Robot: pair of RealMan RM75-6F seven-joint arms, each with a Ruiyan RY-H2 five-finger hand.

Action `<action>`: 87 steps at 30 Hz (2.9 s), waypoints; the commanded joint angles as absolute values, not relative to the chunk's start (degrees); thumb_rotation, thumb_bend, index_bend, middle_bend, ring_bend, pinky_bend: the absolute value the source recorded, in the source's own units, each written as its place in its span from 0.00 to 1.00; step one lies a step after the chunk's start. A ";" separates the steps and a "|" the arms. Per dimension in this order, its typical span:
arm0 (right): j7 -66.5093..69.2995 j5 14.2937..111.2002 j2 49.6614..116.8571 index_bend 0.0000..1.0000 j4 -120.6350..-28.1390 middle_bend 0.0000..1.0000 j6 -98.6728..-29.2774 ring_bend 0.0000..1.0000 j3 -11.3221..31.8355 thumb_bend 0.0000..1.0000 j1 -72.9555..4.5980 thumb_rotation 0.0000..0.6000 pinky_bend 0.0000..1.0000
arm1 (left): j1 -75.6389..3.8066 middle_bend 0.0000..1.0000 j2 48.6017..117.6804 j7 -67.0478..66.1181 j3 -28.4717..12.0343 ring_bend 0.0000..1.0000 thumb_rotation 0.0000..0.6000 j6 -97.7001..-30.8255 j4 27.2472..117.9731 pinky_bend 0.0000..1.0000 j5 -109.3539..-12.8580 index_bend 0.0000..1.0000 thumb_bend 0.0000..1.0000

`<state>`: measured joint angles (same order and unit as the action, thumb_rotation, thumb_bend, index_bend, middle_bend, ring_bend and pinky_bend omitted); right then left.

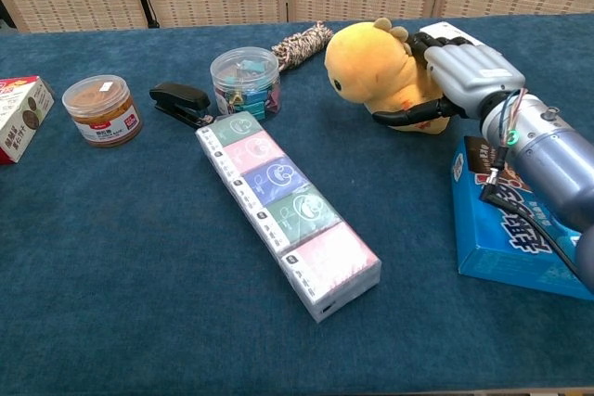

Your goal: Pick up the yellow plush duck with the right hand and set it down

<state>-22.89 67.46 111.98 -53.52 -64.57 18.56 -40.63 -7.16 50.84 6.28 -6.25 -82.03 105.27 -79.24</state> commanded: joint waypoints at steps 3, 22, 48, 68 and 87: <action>-21.90 67.64 111.06 0.00 -55.18 0.00 -65.61 0.00 18.68 0.00 -40.02 0.28 0.00 | -7.18 0.00 50.79 6.36 -6.26 0.00 1.00 -81.95 105.25 0.00 -79.18 0.00 0.00; -23.61 72.09 113.95 0.00 -59.36 0.00 -66.05 0.00 19.22 0.00 -46.25 0.30 0.00 | -7.04 0.00 50.81 6.36 -6.09 0.00 1.00 -82.13 105.31 0.00 -79.57 0.00 0.00; -19.02 71.21 116.98 0.00 -50.74 0.00 -65.70 0.00 17.70 0.00 -44.02 0.32 0.00 | -7.15 0.00 50.78 6.13 -6.10 0.00 1.00 -81.80 105.36 0.00 -79.28 0.00 0.00; -17.33 68.78 113.87 0.00 -51.83 0.00 -66.51 0.00 18.83 0.00 -40.75 0.34 0.00 | -7.20 0.00 50.86 5.67 -6.10 0.00 1.00 -81.73 105.51 0.00 -79.10 0.00 0.00; -16.66 67.74 111.53 0.00 -53.88 0.00 -67.66 0.00 20.25 0.00 -39.88 0.33 0.00 | -7.20 0.00 50.78 5.87 -6.07 0.00 1.00 -81.65 105.47 0.00 -79.17 0.00 0.00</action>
<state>-16.62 67.80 111.62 -53.79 -67.61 20.23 -39.95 -7.20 50.79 5.88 -6.07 -81.65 105.47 -79.17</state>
